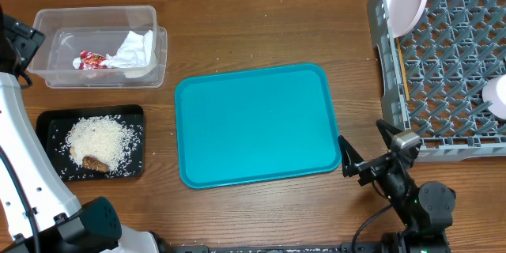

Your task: Sort waste into correct bins and load items into the dishwasher

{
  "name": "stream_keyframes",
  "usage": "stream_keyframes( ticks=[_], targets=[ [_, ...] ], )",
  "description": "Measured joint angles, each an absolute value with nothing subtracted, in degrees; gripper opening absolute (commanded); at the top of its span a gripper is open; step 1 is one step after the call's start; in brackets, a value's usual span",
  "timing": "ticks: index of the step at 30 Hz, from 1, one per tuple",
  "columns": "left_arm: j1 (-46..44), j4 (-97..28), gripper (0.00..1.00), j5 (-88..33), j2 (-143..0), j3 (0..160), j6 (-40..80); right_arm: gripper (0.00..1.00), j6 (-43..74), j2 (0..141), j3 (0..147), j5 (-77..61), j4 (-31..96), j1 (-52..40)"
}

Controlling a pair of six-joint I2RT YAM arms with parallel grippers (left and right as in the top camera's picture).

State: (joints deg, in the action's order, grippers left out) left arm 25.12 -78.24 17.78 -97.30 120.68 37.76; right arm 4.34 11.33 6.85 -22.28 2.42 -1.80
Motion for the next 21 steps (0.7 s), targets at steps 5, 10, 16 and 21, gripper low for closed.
stream_keyframes(
  ticks=[5, 10, 16, 21],
  targets=[
    [25.1, -78.2, 1.00, 17.8, -97.3, 120.7, 37.8, 1.00, 4.3, 7.0, 3.8, -21.3, -0.2, 0.0],
    [25.1, -78.2, 1.00, 17.8, -97.3, 120.7, 37.8, 1.00, 4.3, 2.3, 2.7, -17.8, -0.4, 0.0],
    [25.1, -78.2, 1.00, 17.8, -97.3, 120.7, 37.8, 1.00, 4.3, 0.8, 1.7, -13.9, -2.1, 0.0],
    [25.1, -78.3, 1.00, 17.8, -97.3, 120.7, 37.8, 1.00, 4.2, 0.7, 1.1, -10.5, -1.3, 0.0]
  ],
)
